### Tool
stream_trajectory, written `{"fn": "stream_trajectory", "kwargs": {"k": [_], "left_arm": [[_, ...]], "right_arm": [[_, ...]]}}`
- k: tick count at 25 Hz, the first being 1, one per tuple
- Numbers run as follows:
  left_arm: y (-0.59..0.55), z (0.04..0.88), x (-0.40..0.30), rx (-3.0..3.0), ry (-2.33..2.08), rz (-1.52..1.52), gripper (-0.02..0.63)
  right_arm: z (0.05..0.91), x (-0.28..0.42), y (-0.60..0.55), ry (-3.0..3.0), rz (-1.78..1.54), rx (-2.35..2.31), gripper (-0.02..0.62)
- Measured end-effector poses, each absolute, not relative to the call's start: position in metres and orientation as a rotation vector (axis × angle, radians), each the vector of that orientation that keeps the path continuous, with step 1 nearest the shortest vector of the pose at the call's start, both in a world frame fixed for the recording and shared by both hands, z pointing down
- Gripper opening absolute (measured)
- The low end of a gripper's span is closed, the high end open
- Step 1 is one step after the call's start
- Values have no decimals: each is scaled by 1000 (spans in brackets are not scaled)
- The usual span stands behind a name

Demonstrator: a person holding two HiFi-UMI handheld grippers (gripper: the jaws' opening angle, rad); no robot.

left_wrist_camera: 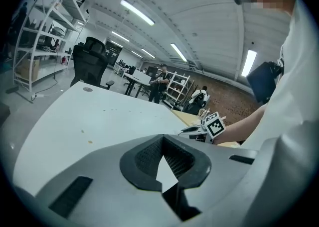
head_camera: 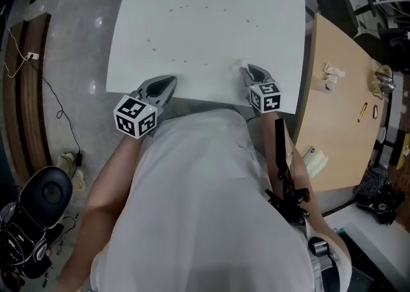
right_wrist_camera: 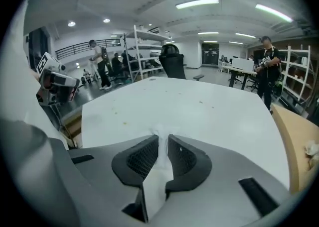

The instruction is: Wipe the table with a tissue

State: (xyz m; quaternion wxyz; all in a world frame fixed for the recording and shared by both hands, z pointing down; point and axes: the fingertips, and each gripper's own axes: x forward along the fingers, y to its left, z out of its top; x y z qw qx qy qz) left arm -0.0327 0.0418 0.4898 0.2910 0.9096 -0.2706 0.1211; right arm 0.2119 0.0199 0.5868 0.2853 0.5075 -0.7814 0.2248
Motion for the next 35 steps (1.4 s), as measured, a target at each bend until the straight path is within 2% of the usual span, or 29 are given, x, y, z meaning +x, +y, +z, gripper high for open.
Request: {"fn": "stream_trajectory", "kwargs": {"k": [6,14,18,24,30,35], "left_arm": [[36,499,-25,2373,-760,338,6],[32,491,0,2367,-811,386,6],[35,488,7,2358,-834,417,6],[37,486,14,2371,-844,449,6],[32,488,18,2400,-802,468,6],[38,488,19,2463,-740,495,6]], "right_arm": [[591,220,25,-2061,544,1285,61],[621,118,55,-2129,277,770,61],[622,93,56,-2169,284,693,61],[618,69,88,-2291,404,331,61],[604,133,39,-2291,515,881,61],[610,154,29,-2200,505,1025,61]]}}
